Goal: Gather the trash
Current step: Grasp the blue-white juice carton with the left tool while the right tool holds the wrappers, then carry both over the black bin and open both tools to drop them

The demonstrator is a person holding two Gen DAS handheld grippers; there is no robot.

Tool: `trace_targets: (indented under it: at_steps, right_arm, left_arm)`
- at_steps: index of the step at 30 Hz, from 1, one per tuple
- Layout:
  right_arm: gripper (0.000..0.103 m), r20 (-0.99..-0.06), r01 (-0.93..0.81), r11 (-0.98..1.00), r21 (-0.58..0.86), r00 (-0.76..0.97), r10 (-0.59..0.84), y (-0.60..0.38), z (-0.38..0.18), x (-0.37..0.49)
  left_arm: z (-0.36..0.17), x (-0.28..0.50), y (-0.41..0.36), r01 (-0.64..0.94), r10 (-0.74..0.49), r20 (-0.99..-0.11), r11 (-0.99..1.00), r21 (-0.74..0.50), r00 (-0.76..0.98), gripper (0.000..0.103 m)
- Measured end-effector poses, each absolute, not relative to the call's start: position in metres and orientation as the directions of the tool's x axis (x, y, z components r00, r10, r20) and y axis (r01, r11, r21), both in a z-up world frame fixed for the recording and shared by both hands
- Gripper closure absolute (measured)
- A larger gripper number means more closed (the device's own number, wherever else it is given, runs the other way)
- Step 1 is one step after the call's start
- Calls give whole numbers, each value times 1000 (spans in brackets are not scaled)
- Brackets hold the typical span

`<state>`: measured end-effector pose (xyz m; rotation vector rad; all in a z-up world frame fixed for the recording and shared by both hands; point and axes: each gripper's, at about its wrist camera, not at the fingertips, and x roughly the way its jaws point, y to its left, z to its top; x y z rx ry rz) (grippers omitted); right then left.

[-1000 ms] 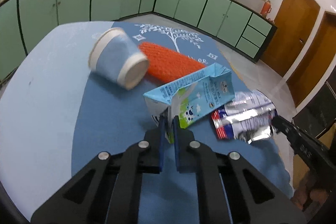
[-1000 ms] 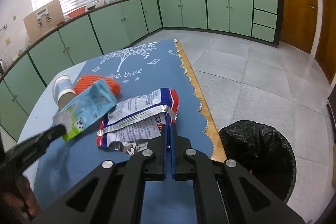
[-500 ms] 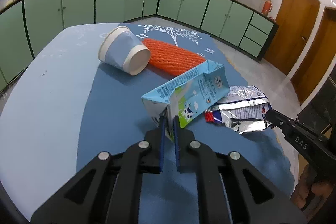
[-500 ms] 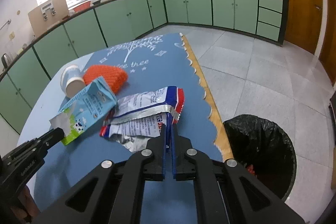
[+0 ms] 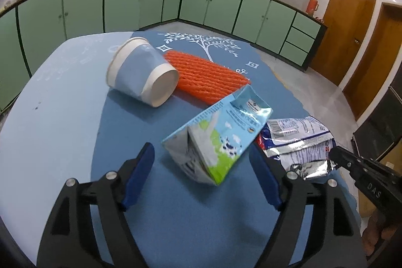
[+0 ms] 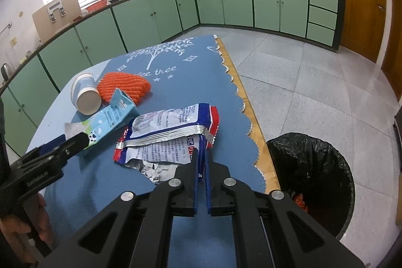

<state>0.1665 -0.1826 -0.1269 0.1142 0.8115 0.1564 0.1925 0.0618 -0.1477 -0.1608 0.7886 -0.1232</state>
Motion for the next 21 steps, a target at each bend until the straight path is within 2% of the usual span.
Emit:
trace_targets:
  at_steps: [3, 6, 8, 9, 10, 17, 21]
  right_arm:
    - [98, -712, -96, 982, 160, 678, 182, -183, -127, 167]
    - [98, -714, -95, 983, 159, 677, 181, -183, -128, 168]
    - [98, -715, -94, 983, 159, 676, 180, -183, -128, 168]
    - [98, -715, -93, 983, 159, 676, 180, -183, -128, 168]
    - [98, -715, -93, 983, 158, 676, 179, -183, -128, 168]
    - [98, -707, -99, 981, 167, 682, 190, -183, -126, 167]
    - [98, -704, -106, 980, 166, 684, 193, -182, -125, 165]
  left_arm:
    - [-152, 199, 62, 41, -177, -709, 978, -205, 682, 29]
    - [-158, 206, 61, 44, -212, -723, 969, -244, 657, 39]
    - [-159, 209, 61, 52, -244, -718, 959, -278, 652, 57]
    - [-159, 209, 61, 50, -246, -717, 958, -283, 652, 61]
    - [-159, 209, 60, 50, -252, -715, 955, -291, 652, 70]
    - [-155, 186, 55, 41, -239, -679, 955, -295, 694, 71]
    - [-152, 173, 52, 15, -184, -678, 969, -247, 711, 71]
